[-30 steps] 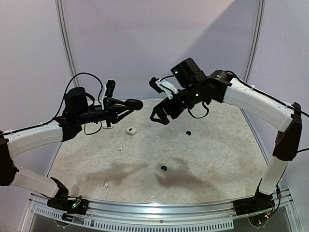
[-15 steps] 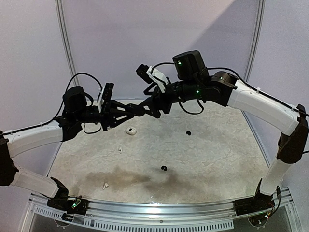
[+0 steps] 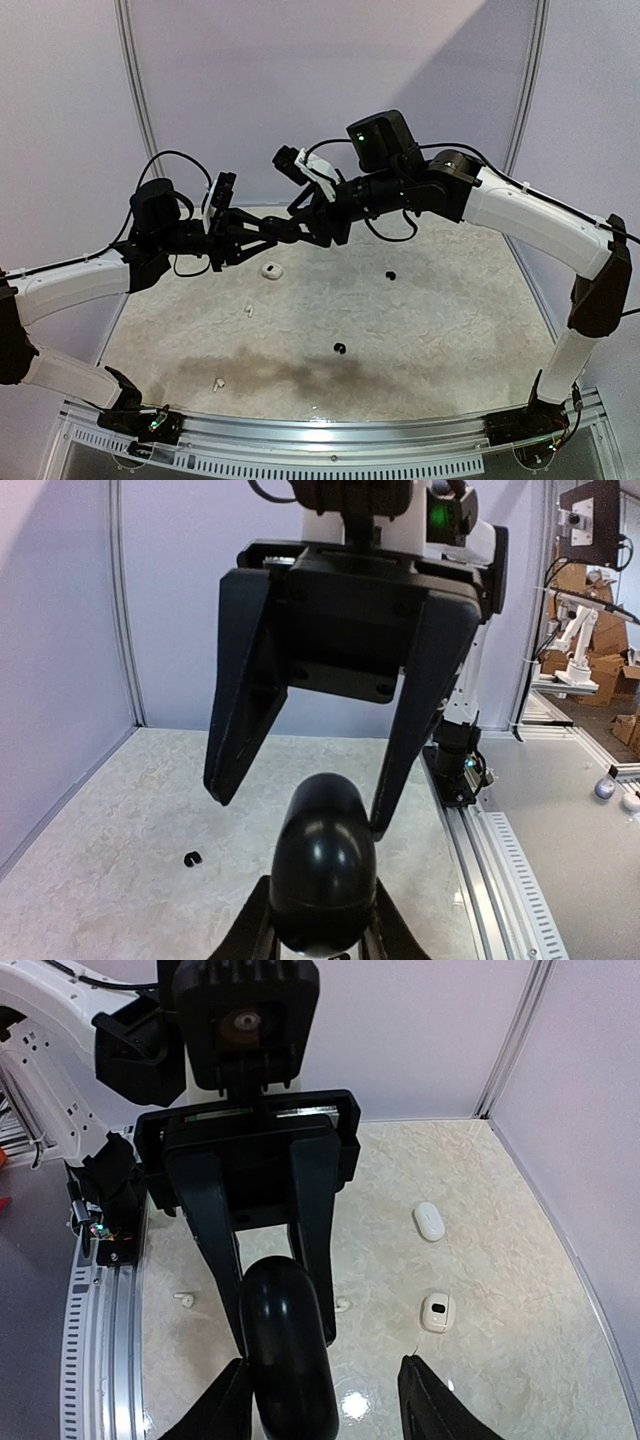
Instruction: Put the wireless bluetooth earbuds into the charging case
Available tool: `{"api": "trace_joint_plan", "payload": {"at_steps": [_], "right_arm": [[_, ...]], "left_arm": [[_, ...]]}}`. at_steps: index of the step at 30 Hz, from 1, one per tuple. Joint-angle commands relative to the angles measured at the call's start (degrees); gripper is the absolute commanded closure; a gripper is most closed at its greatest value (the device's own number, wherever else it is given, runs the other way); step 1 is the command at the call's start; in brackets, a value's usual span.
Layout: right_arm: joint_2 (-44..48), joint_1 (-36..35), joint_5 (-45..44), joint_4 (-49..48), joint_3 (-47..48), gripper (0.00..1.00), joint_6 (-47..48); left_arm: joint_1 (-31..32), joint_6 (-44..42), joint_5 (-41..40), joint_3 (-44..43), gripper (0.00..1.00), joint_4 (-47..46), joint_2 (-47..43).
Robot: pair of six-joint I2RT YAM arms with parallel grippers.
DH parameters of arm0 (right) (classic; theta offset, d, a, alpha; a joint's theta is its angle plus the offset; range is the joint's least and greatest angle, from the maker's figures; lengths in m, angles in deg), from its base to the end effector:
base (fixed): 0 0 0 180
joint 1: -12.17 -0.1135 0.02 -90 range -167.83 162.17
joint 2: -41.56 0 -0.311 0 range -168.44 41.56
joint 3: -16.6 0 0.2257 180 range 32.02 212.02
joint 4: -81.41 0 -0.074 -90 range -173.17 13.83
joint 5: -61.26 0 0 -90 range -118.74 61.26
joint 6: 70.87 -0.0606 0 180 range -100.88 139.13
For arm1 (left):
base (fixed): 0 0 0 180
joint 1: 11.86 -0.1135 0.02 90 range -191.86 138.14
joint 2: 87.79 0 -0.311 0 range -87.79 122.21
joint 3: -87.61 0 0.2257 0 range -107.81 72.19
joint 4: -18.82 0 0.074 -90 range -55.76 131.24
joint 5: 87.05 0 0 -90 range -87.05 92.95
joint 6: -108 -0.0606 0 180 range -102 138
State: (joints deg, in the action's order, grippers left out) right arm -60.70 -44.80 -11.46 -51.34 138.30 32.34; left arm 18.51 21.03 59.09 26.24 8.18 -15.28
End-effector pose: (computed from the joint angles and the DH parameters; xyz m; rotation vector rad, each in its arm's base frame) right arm 0.2114 0.3582 0.4310 -1.3753 1.6202 0.7741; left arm 0.1952 -0.1727 0.3656 1.1371 1.2838 -1.2063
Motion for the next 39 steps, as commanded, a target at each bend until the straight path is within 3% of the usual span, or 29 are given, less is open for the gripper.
{"api": "trace_joint_plan", "payload": {"at_steps": [1,12,29,36,39], "right_arm": [[-1.5,0.0,-2.9,1.9,1.4,0.49,0.7],[-2.6,0.3,-11.5,3.0,3.8,0.53,0.3],[-2.2,1.7,-10.7,2.1,3.9,0.55,-2.6],[-2.4,1.7,-9.5,2.5,3.8,0.53,-2.8],[-2.4,1.7,-7.1,2.5,4.5,0.51,-3.1]], "left_arm": [[0.7,-0.5,1.0,-0.6,1.00,-0.4,0.2],[0.8,-2.1,2.2,-1.2,1.00,1.3,0.5],[1.0,-4.6,2.7,-0.9,1.00,2.5,0.1],[1.0,-3.2,1.6,-0.1,1.00,1.1,0.1],[1.0,1.3,-1.6,0.9,1.00,-0.6,0.6]]}}
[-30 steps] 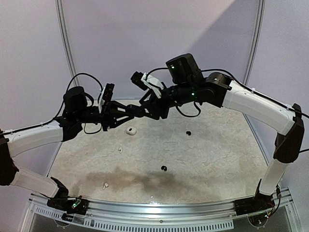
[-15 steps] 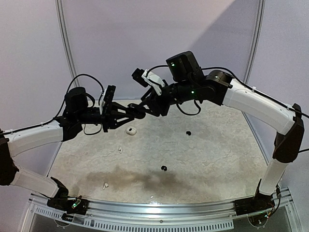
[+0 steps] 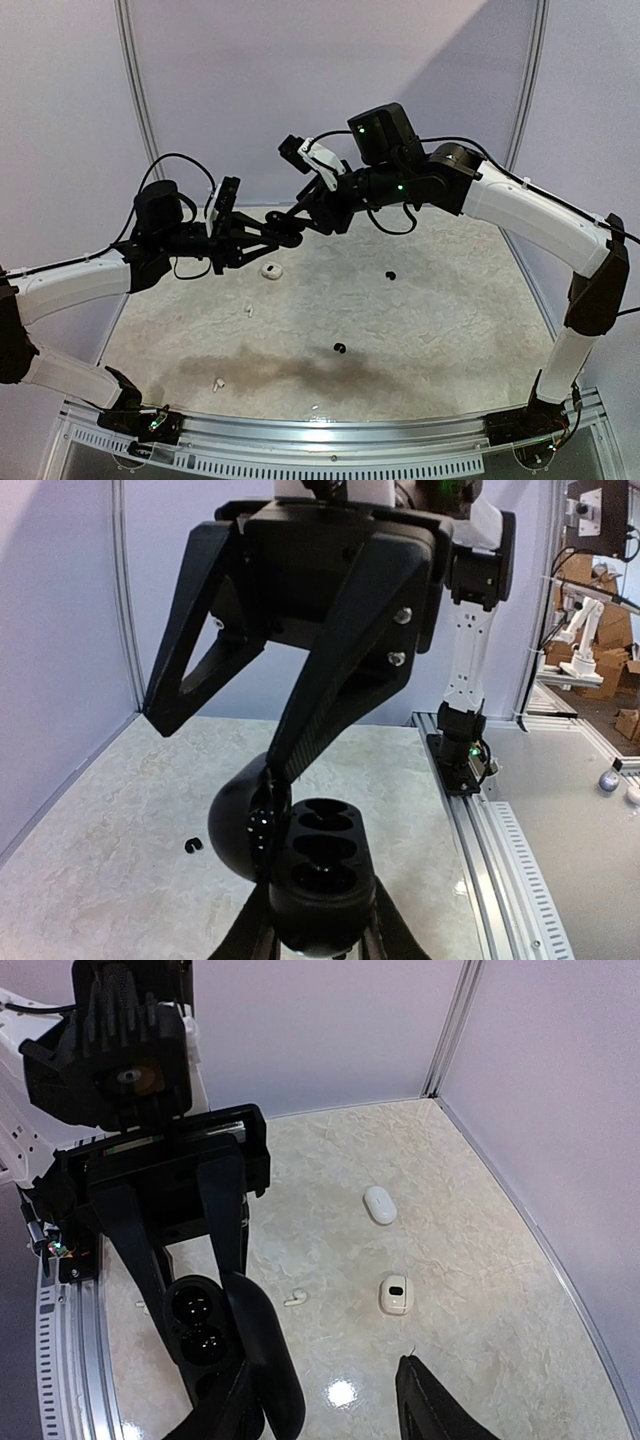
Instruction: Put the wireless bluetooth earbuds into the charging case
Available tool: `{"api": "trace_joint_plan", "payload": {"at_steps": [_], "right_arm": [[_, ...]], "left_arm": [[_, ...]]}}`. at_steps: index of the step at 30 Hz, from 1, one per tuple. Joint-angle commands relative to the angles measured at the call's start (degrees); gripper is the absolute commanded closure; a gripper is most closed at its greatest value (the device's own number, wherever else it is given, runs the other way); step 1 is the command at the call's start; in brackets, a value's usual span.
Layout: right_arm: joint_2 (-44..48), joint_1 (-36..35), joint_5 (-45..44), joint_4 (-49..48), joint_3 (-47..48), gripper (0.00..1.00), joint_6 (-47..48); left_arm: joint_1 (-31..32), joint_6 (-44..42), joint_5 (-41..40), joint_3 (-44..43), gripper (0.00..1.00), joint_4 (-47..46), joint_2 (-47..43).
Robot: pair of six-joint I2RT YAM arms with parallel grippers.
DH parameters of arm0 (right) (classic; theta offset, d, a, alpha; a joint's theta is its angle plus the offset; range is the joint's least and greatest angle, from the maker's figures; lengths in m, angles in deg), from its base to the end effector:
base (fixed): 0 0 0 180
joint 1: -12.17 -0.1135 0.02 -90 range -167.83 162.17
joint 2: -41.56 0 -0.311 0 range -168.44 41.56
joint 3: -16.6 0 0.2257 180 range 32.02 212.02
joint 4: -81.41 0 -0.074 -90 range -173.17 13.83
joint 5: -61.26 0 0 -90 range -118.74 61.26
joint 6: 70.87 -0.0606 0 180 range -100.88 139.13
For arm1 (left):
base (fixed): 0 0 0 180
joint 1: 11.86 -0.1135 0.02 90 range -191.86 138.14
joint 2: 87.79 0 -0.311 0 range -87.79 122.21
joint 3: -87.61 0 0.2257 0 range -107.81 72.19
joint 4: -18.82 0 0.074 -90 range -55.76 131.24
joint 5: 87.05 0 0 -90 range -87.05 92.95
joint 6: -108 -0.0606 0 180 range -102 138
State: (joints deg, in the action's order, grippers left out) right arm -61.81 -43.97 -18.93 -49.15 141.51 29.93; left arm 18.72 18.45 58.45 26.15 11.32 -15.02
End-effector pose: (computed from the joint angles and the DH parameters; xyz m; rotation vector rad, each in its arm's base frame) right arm 0.2254 0.3545 0.4364 -1.2572 1.7035 0.6581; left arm 0.1961 -0.1739 0.3591 1.1533 1.3140 -1.1878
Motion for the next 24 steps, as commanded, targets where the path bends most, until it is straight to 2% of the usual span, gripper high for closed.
{"api": "trace_joint_plan", "payload": {"at_steps": [1,6,14,17,21,24], "right_arm": [[-1.2,0.9,1.6,0.2,1.5,0.50,-1.0],[-0.2,1.3,6.3,-2.5,2.0,0.45,-3.8],[1.8,2.4,8.4,-4.9,2.0,0.40,-7.0],[2.4,3.4,8.5,-4.9,1.6,0.37,-8.7],[3.4,5.3,2.6,-0.6,-0.4,0.36,-15.3],[3.5,6.7,-3.9,6.7,-2.9,0.35,-21.0]], "left_arm": [[0.7,4.8,-1.9,1.3,1.00,-4.1,0.4],[0.1,6.0,-4.2,2.1,1.00,-4.9,1.4],[0.0,6.5,-4.5,4.0,1.00,-7.9,2.2],[0.1,7.3,-4.7,6.6,1.00,-12.8,1.9],[1.3,7.6,-5.8,11.2,1.00,-21.0,1.9],[2.3,6.5,-6.5,13.6,1.00,-25.8,1.8]]}}
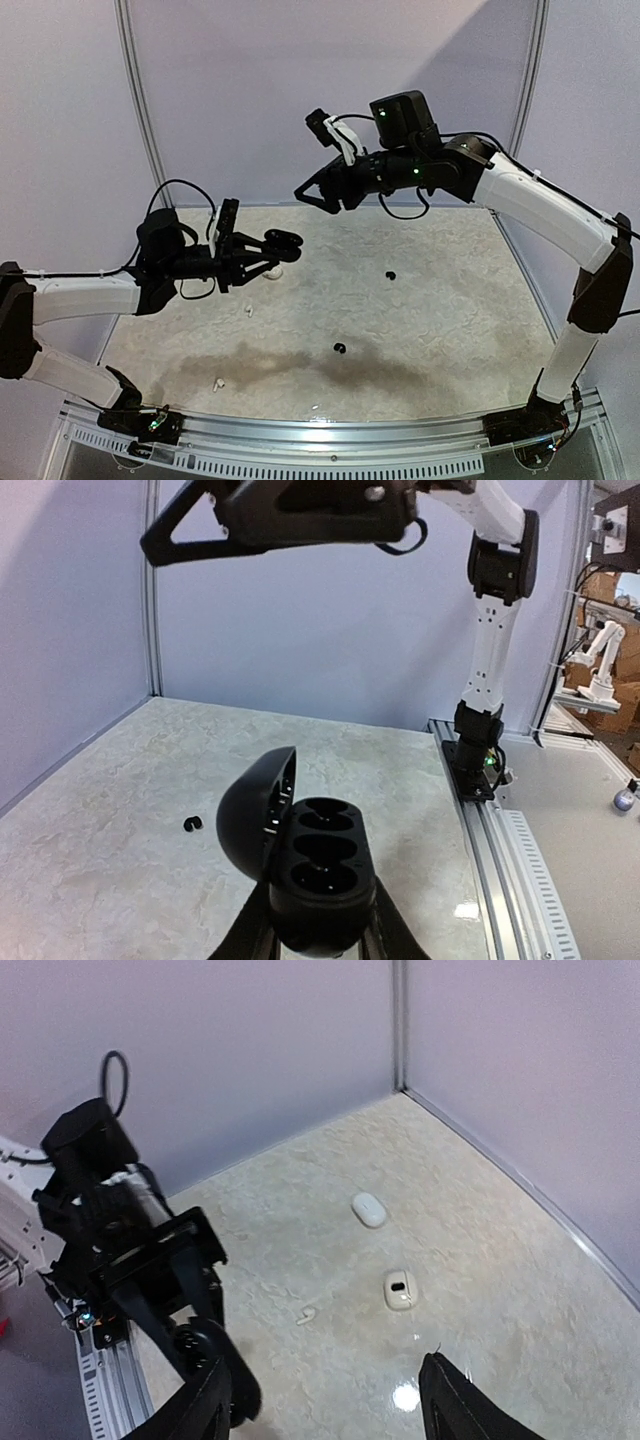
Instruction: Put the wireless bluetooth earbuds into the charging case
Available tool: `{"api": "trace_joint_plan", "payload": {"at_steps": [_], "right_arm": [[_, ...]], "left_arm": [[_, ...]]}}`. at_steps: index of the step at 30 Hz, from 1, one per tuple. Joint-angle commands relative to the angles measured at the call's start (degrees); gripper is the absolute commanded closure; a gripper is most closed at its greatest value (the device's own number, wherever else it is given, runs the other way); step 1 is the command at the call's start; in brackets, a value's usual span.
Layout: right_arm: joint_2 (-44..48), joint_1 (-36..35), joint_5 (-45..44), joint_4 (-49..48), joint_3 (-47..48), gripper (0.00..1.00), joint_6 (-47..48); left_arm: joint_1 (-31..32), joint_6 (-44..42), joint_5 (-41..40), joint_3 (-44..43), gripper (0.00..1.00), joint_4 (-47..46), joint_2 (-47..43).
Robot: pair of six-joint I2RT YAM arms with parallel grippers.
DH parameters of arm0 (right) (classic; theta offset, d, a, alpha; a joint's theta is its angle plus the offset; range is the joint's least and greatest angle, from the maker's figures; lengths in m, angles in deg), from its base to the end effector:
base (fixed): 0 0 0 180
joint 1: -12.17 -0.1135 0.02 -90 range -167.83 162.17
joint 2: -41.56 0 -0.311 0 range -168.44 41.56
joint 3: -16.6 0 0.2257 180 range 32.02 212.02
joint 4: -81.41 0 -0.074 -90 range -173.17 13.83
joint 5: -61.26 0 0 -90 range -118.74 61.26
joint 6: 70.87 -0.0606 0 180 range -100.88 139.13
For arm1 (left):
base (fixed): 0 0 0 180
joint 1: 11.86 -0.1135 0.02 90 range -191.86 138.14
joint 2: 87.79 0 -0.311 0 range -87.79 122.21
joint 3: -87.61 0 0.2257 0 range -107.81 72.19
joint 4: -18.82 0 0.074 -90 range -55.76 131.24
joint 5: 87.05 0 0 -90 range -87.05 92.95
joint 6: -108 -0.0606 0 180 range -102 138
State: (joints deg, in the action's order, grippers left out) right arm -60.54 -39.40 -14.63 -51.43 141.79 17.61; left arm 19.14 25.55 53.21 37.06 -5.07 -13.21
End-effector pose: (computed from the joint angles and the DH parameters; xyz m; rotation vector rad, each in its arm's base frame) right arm 0.2458 0.3335 0.4520 -1.0266 1.8062 0.8295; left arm 0.1956 -0.1719 0.3211 1.0233 1.3678 -1.1945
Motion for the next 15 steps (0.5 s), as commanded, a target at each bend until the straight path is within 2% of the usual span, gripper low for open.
{"api": "trace_joint_plan", "payload": {"at_steps": [1,4,9,15], "right_arm": [[2.3,2.3,-9.9,10.7,-4.6,0.35,-10.0],[1.7,2.4,-12.6,15.0,-8.7,0.39,-14.5],[-0.8,2.4,-10.6,18.9,-14.1,0.46,-20.9],[-2.8,2.3,-8.3,16.9,-21.2,0.48,-27.0]], "left_arm": [[2.2,-1.1,-1.1,3.7,1.00,-10.6,0.0],[3.5,-2.8,-0.8,5.9,1.00,-14.6,0.0],[5.2,-3.0,-2.3,9.5,1.00,-18.0,-0.3],[6.3,-3.4,-3.7,12.1,1.00,-19.8,-2.3]]}}
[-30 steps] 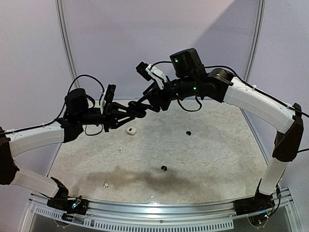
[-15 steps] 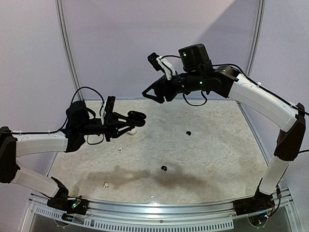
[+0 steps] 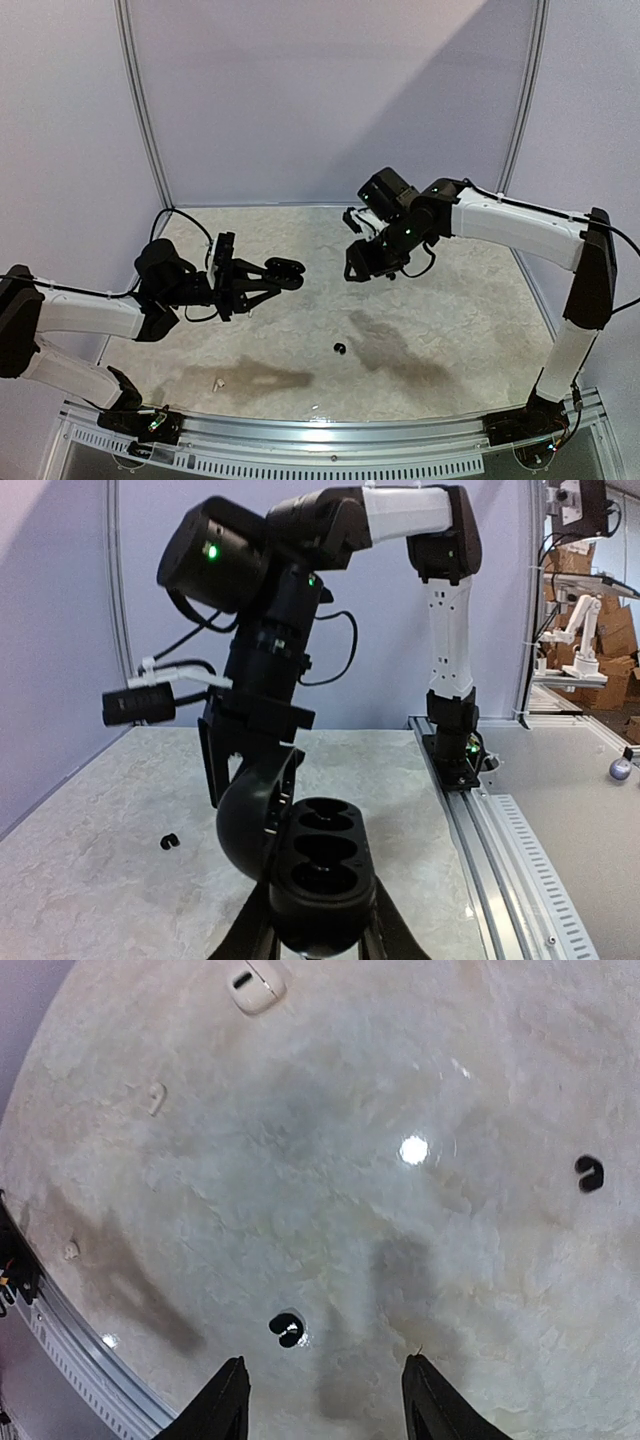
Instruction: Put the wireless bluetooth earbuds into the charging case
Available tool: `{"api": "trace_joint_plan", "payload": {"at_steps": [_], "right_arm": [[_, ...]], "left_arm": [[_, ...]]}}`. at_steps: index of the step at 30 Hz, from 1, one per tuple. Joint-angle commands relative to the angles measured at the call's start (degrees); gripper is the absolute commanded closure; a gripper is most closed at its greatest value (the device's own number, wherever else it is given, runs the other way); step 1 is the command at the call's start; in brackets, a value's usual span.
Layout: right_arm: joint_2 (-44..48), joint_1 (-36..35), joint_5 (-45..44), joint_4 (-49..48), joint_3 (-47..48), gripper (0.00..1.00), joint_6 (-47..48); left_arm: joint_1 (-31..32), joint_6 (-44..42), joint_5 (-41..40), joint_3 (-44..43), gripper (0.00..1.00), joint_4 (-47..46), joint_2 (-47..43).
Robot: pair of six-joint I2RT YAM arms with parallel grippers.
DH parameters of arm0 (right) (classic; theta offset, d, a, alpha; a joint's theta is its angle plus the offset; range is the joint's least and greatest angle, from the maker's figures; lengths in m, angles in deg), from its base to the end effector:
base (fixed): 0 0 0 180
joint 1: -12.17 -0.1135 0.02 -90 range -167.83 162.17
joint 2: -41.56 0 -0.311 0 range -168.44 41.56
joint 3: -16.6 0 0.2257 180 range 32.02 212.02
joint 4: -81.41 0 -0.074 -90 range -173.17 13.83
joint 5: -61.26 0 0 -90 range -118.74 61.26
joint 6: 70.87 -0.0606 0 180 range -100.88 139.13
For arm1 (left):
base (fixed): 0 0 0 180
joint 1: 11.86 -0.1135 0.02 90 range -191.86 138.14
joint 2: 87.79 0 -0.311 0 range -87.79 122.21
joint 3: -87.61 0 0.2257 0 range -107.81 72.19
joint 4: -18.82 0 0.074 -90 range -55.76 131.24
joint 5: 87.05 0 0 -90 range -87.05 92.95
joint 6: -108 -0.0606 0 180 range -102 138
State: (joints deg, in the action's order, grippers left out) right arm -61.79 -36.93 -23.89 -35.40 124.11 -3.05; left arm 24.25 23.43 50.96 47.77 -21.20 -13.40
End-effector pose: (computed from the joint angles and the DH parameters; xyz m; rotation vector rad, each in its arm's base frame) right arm 0.2489 0.2952 0.3172 -0.6597 2.6200 0.5291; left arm 0.1643 -0.1756 0.2959 1.0788 1.2217 -1.1805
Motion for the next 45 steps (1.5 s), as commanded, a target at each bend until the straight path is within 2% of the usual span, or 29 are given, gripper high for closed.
{"api": "trace_joint_plan", "payload": {"at_steps": [1,10,25,38,45], "right_arm": [[-1.8,-0.3,1.0,0.1,-4.7,0.49,-7.9],[-5.7,-3.3,2.0,-1.3,-6.7,0.54,-12.1],[-10.2,-5.3,2.3,-0.4,-6.3,0.66,-11.5],[-11.4,-5.2,2.2,0.9,-5.6,0.66,-10.8],[-11.4,-5.2,2.2,1.2,-5.8,0.66,-10.1]], "left_arm": [[1.2,-1.5,-1.5,1.7,1.00,-3.7,-2.7],[1.1,-1.0,-1.5,4.1,1.00,-5.7,-3.6],[1.3,-4.6,-2.3,7.8,1.00,-4.9,-7.5],[2.8,-5.3,-0.6,9.4,1.00,-6.0,-6.9],[3.7,-10.2,1.6,9.4,1.00,-6.0,-6.5]]}}
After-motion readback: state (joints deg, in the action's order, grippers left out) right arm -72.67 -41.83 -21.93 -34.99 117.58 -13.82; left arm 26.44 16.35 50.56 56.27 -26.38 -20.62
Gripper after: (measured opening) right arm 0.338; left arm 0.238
